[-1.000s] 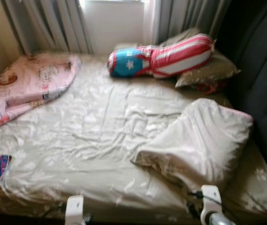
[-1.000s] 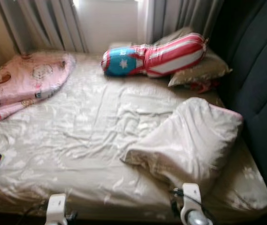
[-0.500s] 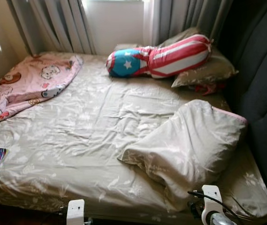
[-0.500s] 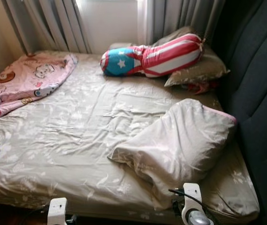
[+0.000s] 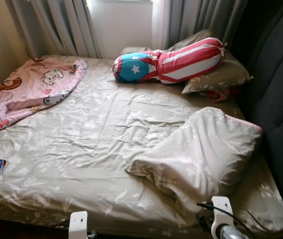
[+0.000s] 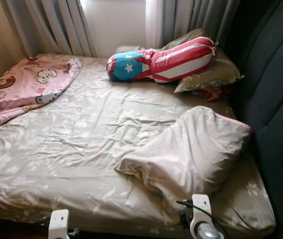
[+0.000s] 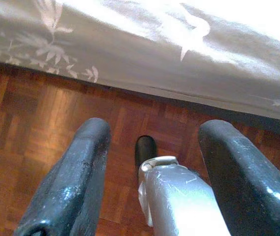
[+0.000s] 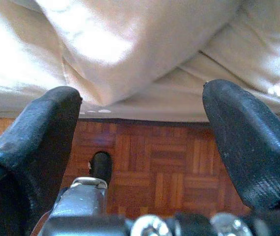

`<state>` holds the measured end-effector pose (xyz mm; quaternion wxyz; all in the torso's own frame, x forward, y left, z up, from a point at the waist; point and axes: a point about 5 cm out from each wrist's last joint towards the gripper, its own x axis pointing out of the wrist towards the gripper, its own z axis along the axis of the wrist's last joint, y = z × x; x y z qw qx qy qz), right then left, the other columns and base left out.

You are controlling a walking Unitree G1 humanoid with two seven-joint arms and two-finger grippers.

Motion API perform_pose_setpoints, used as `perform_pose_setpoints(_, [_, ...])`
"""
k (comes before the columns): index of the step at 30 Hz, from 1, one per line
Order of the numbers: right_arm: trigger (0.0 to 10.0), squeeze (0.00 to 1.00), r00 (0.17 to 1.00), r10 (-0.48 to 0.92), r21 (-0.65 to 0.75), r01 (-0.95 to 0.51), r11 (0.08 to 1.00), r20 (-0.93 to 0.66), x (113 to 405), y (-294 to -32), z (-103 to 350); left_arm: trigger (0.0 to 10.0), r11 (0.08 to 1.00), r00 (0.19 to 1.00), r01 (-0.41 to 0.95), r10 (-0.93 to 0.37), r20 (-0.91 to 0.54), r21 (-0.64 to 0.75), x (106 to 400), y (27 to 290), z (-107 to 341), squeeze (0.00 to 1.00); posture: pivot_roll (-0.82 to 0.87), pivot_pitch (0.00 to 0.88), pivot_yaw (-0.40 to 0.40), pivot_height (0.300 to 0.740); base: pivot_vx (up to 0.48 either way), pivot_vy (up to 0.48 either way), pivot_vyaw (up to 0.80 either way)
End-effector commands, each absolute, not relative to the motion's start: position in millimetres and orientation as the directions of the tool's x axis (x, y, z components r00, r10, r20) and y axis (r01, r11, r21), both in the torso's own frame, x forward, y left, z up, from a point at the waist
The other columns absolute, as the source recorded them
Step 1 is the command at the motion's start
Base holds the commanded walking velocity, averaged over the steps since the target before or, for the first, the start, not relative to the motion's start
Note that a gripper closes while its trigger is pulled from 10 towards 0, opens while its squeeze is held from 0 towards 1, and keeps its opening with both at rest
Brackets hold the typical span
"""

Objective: Clean up the room

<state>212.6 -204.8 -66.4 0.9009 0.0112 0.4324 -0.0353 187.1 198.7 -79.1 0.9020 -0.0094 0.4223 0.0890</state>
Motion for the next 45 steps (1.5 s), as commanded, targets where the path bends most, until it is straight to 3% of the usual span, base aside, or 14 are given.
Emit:
perform_pose_setpoints(1, [10.0, 0.0, 0.618, -0.059, -0.006, 0.087, 0.996, -0.784, 210.9, -204.9, -67.5, 10.0, 0.983, 0.618, -0.177, 0.156, -0.77, 0.057, 187.1, 199.4, -79.3, 0.0, -0.03, 0.009, -0.03, 0.719, 0.0, 0.0, -0.78])
perform_pose_setpoints(15, [10.0, 0.0, 0.624, -0.056, -0.007, 0.081, 0.997, -0.779, 210.3, -205.0, -67.6, 10.0, 0.984, 0.619, -0.167, 0.15, -0.771, 0.057, 186.0, 199.1, -79.9, 0.0, -0.03, 0.0, -0.024, 0.719, 0.0, 0.0, 0.0])
perform_pose_setpoints(37, [10.0, 0.0, 0.619, -0.055, -0.006, 0.08, 0.997, -0.783, 207.9, -204.0, -69.1, 10.0, 0.985, 0.614, -0.161, 0.15, -0.775, 0.064, 183.5, 200.2, -80.9, 0.0, -0.04, 0.0, -0.016, 0.719, 0.299, 0.0, 0.0])
perform_pose_setpoints(45, [10.0, 0.0, 0.629, -0.056, 0.005, 0.095, 0.995, -0.775, 208.7, -203.8, -68.5, 10.0, 0.985, 0.628, -0.156, 0.157, -0.763, 0.075, 185.0, 201.0, -79.6, 0.0, -0.05, 0.001, -0.017, 0.719, 0.0, 0.0, 0.0])
